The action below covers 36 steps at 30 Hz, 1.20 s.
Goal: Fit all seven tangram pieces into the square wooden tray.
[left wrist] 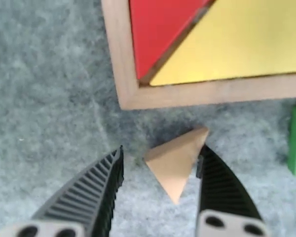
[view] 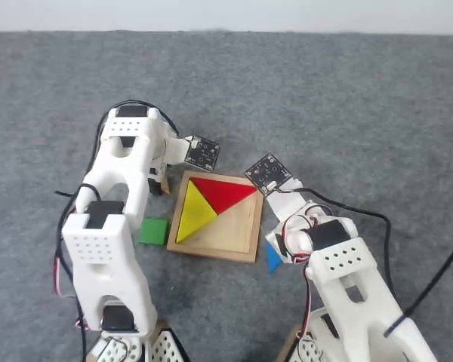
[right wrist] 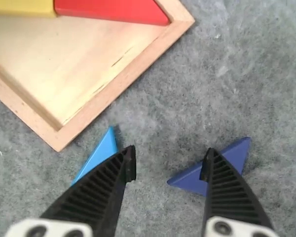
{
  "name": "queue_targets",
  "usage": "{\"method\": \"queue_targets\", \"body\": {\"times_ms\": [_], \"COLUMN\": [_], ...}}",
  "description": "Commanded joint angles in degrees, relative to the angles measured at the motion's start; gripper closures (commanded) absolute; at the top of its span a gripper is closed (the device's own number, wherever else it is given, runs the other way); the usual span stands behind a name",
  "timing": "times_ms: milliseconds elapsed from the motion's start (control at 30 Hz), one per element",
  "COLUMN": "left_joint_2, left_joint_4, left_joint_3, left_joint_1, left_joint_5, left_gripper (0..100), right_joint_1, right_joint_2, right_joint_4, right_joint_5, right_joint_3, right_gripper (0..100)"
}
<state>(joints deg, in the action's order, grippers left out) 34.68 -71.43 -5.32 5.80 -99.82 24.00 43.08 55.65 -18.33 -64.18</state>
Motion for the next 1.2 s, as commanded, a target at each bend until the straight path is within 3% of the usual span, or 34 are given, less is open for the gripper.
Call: {"method": "queue_targets", "body": {"times_ms": [0,267,433,1000,1167], "left_joint_2": [5.7,23.5,30.9,30.4,22.4], "left_joint_4": [-2.5,-24.4,-29.0,-29.3,-29.3], "left_joint_3": [-8.7,-39.2,-51.1,-52.0,-41.0], "left_joint_1": [0.5,0.8,0.8,0.6,-0.1], "left_joint_5": [-1.7,-1.3,0.4,4.0,3.6], "left_gripper": [79,82,82,88,88], "right_joint_1": [-0.9,-0.9,-0.9,-0.9,-0.9], "right_joint_2": [-0.2,-0.2,-0.2,-0.2,-0.2], "right_joint_4": [-0.6,-0.6,-0.6,-0.6,-0.6], "right_joint_5": [-0.8,-0.8,-0.8,-0.8,-0.8], "right_joint_3": [0.4,0.4,0.4,0.5,0.5], "right_gripper": [77.5,77.5,77.5,77.5,77.5]}}
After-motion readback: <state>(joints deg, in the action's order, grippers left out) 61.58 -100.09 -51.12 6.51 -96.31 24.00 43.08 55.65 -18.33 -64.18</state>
